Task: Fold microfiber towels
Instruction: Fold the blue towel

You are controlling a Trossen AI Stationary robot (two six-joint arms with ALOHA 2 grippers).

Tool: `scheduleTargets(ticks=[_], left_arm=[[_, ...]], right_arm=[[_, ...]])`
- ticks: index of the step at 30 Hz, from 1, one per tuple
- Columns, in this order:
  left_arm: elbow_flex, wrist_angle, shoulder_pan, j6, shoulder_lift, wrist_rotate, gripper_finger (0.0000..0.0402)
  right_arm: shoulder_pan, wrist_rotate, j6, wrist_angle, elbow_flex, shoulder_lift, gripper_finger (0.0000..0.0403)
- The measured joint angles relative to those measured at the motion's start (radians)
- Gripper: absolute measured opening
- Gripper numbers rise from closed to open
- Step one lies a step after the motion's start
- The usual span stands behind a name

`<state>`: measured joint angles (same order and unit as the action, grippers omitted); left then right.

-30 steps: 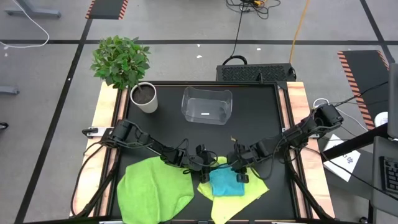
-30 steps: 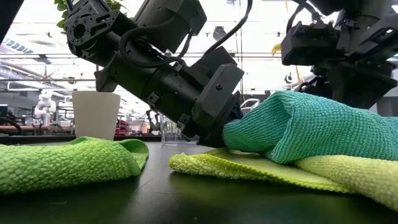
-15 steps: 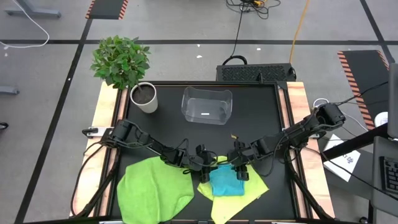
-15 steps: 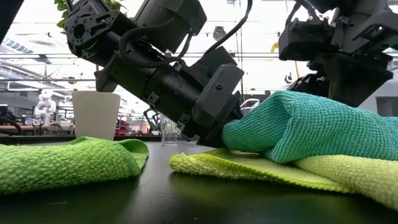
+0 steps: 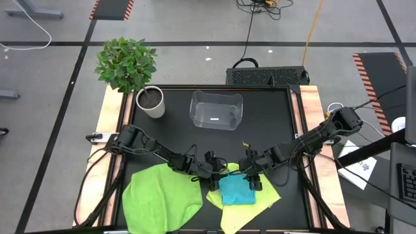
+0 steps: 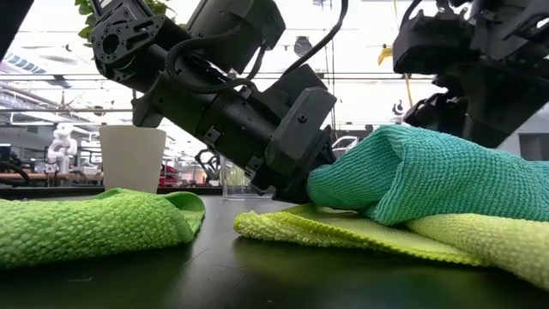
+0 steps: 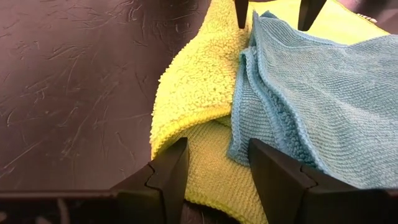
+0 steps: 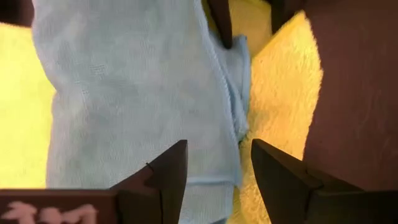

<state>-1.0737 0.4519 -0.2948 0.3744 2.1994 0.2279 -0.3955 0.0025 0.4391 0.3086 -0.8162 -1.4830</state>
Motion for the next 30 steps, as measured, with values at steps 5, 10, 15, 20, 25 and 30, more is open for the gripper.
scheduleTargets(ticks=[5, 10, 15, 20, 25, 30], left_arm=[[0.000, 0.000, 0.000, 0.000, 0.000, 0.001, 0.0172], [0.000, 0.000, 0.000, 0.000, 0.000, 0.001, 0.0172], [0.000, 0.000, 0.000, 0.000, 0.000, 0.002, 0.0172], [0.000, 0.001, 0.000, -0.001, 0.000, 0.005, 0.0172], [0.000, 0.002, 0.000, -0.001, 0.000, 0.006, 0.0172], [0.000, 0.002, 0.001, -0.001, 0.000, 0.007, 0.0172]], right_arm=[[-0.002, 0.001, 0.013, 0.019, 0.000, 0.000, 0.0160], [-0.002, 0.001, 0.022, 0.016, 0.000, 0.000, 0.0139], [-0.008, 0.000, 0.030, 0.007, 0.000, -0.019, 0.0111], [-0.012, -0.003, 0.035, 0.000, 0.001, -0.037, 0.0097], [-0.012, -0.003, 0.048, -0.002, 0.001, -0.036, 0.0083], [-0.012, -0.004, 0.072, -0.001, 0.001, -0.036, 0.0047]])
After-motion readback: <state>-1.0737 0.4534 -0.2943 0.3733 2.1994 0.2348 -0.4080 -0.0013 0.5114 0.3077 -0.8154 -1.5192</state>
